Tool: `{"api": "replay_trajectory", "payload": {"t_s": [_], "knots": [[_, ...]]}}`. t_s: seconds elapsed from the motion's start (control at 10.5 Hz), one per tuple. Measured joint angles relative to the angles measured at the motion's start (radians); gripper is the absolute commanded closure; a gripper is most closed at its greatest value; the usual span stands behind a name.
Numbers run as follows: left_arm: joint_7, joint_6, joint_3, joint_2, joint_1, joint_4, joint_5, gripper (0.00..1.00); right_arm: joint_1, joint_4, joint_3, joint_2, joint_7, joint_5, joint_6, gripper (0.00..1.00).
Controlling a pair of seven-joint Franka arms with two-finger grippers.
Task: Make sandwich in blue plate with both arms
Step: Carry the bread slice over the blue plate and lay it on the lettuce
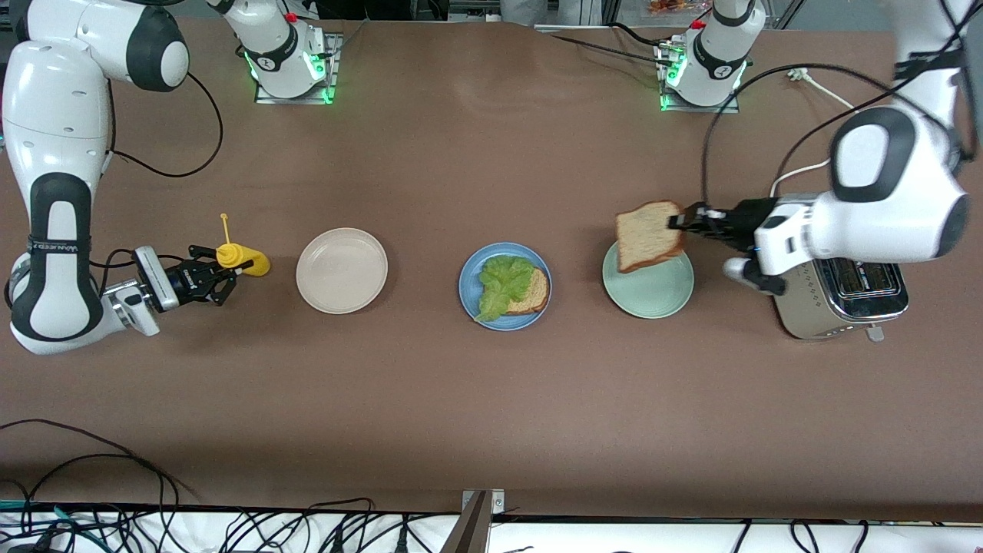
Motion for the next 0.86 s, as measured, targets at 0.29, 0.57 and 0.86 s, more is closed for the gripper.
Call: {"api": "replay_trajectory", "payload": {"t_s": [0.29, 0.57, 0.86], "knots": [[-0.032, 0.136, -0.002, 0.083, -0.104, 0.006, -0.181, 1.00, -0.013, 0.000, 0.000, 0.046, -0.041, 0.000, 0.001, 0.90], [-0.163, 0.226, -0.002, 0.175, -0.199, 0.102, -0.222, 1.00, -0.018, 0.000, 0.001, 0.051, -0.055, 0.001, -0.004, 0.88], [-0.212, 0.345, -0.001, 0.256, -0.281, 0.167, -0.312, 1.00, -0.017, 0.020, 0.004, 0.051, -0.064, 0.001, 0.004, 0.88]]}}
